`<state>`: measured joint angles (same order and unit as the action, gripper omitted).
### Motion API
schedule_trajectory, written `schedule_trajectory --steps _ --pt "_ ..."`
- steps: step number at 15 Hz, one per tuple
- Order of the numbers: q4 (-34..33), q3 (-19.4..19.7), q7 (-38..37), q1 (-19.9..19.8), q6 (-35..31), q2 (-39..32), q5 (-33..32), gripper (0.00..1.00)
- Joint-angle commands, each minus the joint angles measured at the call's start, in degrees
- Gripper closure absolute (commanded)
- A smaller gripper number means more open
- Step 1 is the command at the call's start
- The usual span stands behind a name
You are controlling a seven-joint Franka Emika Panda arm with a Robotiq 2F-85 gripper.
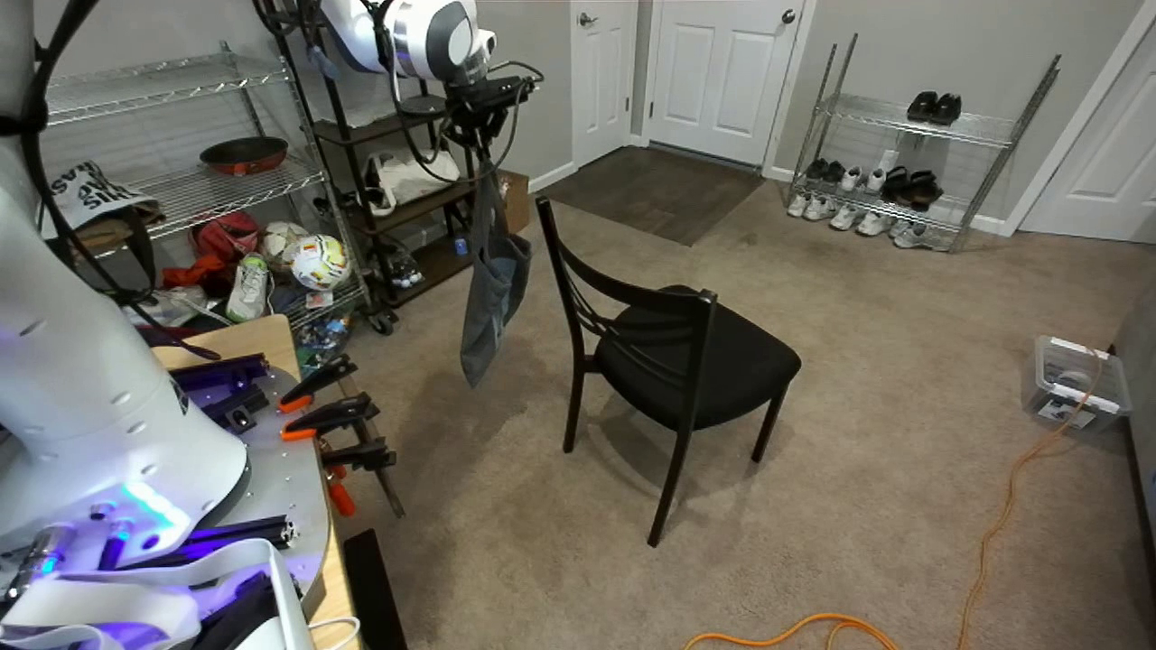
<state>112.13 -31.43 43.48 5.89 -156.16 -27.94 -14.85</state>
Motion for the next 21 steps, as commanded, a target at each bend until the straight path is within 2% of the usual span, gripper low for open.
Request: schedule_trajectory --steps 1,7,11,14,18,19,21 --pt "1.87 -1.81 7.68 -0.94 8.65 4.59 5.91 0.96" --pt "1.05 -0.07 14.12 0.81 24.51 10.48 12.73 0.96" --pt "1.09 2.05 16.86 2.46 31.49 13.58 16.03 0.96" --pt "2.35 4.25 18.00 3.35 33.07 15.33 17.95 0.96" --pt "4.34 6.18 20.77 3.59 32.05 16.40 20.90 0.96" --pt "1.09 7.13 17.92 5.26 32.54 13.30 18.86 0.90" --pt "1.63 7.59 18.89 5.18 32.53 13.46 19.53 0.90"
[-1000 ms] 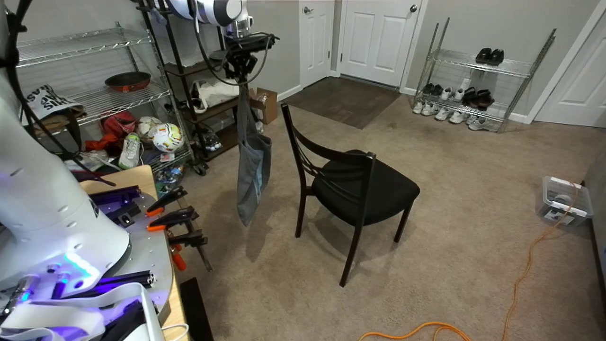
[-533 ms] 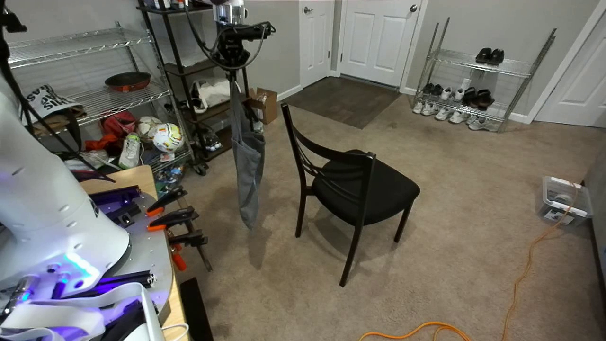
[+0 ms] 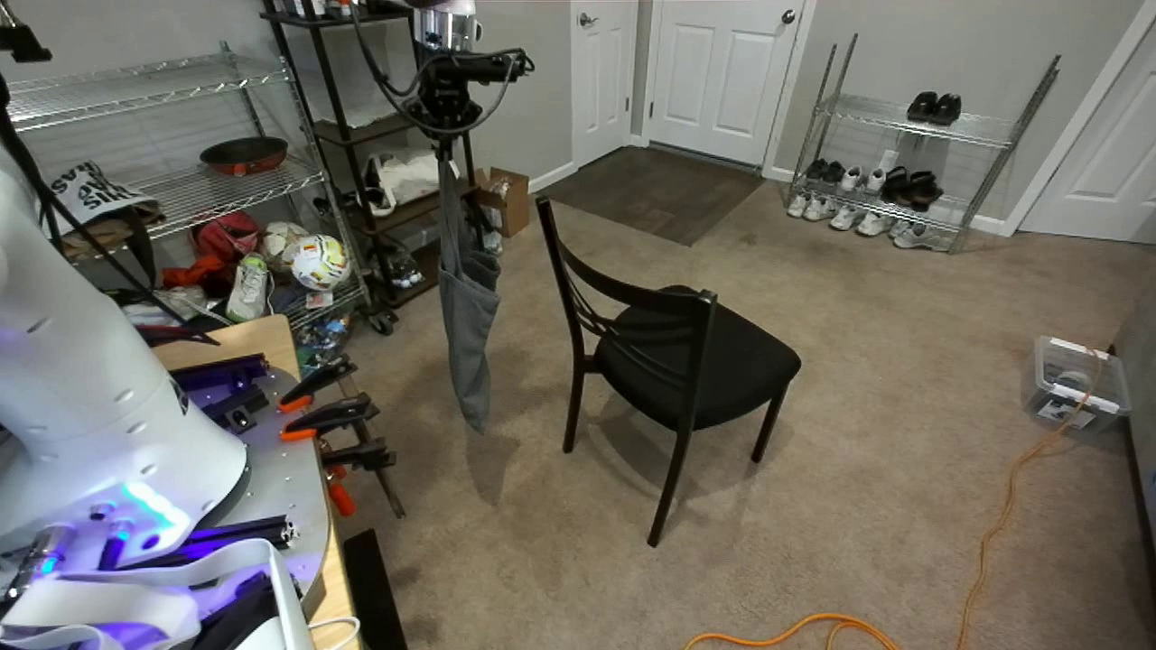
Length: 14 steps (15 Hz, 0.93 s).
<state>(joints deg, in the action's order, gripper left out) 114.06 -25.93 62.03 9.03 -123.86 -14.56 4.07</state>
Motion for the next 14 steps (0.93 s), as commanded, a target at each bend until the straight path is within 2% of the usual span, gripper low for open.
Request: schedule_trajectory --steps 1,10,11,14 --pt "-0.21 2.13 0.38 2.04 0.22 0.09 0.62 0.90" --pt "-0.17 2.12 0.37 2.15 0.22 0.16 0.61 0.90" --pt "0.29 2.07 -0.04 2.14 -0.94 0.42 1.05 0.96" --pt "3.61 2.94 0.32 2.16 -3.07 2.15 1.90 0.96"
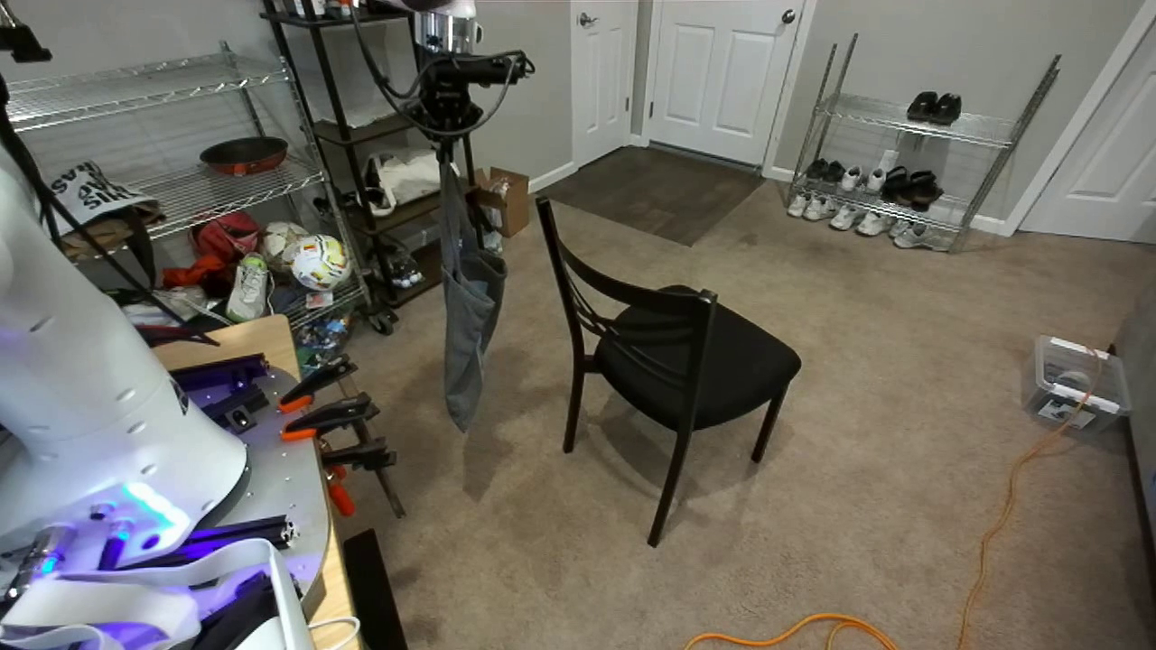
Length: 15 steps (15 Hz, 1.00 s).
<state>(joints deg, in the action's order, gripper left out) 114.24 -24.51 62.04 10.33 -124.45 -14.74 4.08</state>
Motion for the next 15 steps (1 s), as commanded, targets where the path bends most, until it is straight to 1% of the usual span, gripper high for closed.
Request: schedule_trajectory --steps 1,5,10,13,15 --pt "5.26 1.92 1.05 0.58 -3.08 3.39 2.03 0.96" --pt "11.90 4.16 2.39 -1.05 -5.28 6.49 3.07 0.96" --pt "21.34 8.01 5.32 -3.26 -7.47 11.75 5.66 0.97" --pt "27.16 11.50 7.83 -4.69 -7.83 15.82 6.14 0.97" --pt "30.77 14.77 9.97 -6.05 -7.82 18.39 6.43 0.97"
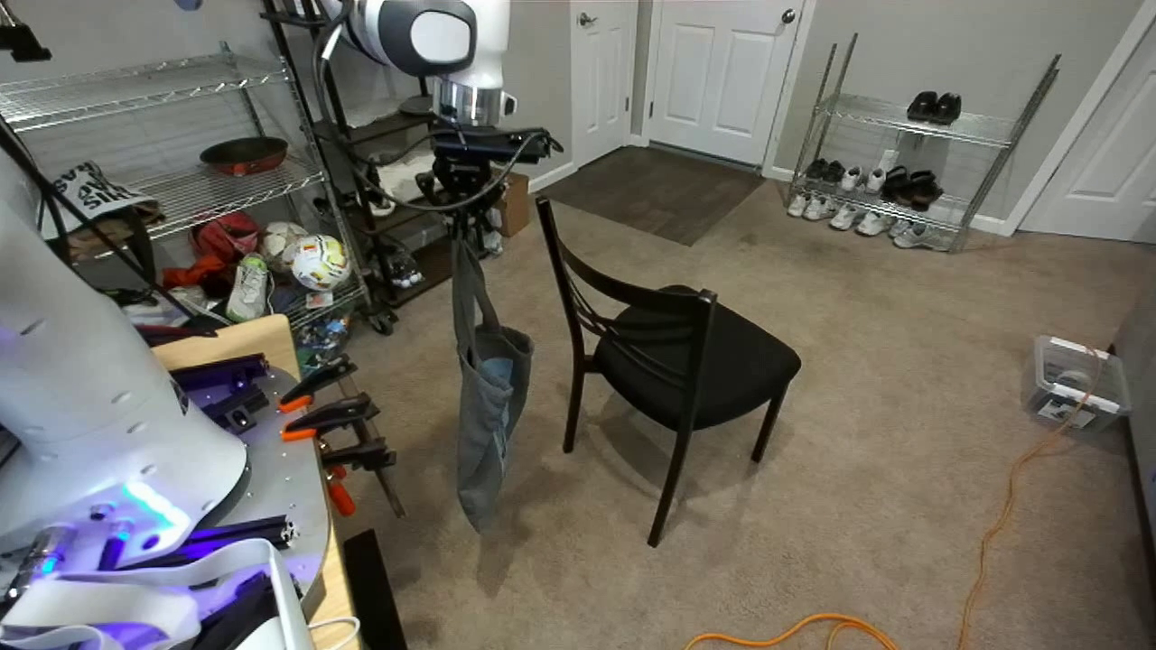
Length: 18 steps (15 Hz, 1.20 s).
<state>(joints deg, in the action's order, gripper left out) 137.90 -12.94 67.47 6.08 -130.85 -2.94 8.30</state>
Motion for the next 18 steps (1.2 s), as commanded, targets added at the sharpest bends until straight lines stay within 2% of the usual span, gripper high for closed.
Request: schedule_trajectory --steps 1,5,8,10,11,17,18 --pt "8.50 4.99 5.07 -2.44 -1.37 7.67 1.52 0.97" --pt "10.60 11.50 8.97 -4.82 -0.90 9.67 0.11 0.97" --pt "9.84 14.32 11.11 -5.52 -0.51 9.23 0.35 0.97" --pt "9.68 15.22 11.39 -5.60 -0.19 9.20 1.01 0.96" --pt "8.79 14.93 9.41 -5.23 0.01 7.57 0.07 0.90" --pt "8.79 15.23 9.42 -5.30 0.01 7.57 0.08 0.90" --pt "8.79 15.23 9.42 -5.29 0.01 7.57 0.08 0.97"
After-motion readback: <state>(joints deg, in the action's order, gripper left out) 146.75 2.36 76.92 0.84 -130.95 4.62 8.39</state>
